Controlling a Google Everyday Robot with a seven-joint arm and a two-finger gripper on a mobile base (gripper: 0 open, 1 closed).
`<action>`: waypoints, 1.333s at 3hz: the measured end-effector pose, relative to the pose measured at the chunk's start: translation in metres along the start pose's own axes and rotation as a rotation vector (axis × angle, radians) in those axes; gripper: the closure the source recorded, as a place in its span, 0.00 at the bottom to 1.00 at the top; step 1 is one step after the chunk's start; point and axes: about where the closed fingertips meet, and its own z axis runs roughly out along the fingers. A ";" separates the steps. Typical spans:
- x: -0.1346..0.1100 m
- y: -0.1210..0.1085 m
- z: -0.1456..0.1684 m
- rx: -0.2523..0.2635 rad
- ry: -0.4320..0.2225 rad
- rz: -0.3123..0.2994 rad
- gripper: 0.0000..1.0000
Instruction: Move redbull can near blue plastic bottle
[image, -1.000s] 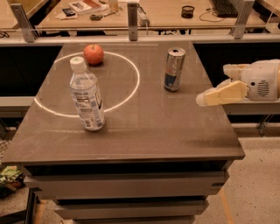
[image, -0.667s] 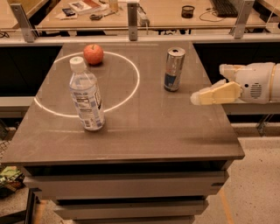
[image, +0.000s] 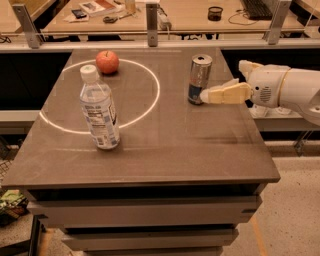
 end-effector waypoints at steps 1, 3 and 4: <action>0.001 -0.016 0.017 0.022 -0.017 -0.027 0.00; 0.009 -0.027 0.054 -0.014 -0.046 -0.053 0.00; 0.013 -0.026 0.070 -0.049 -0.051 -0.071 0.00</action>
Offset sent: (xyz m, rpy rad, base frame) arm 0.0594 0.0156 -0.0283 -0.0010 -0.0642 0.0195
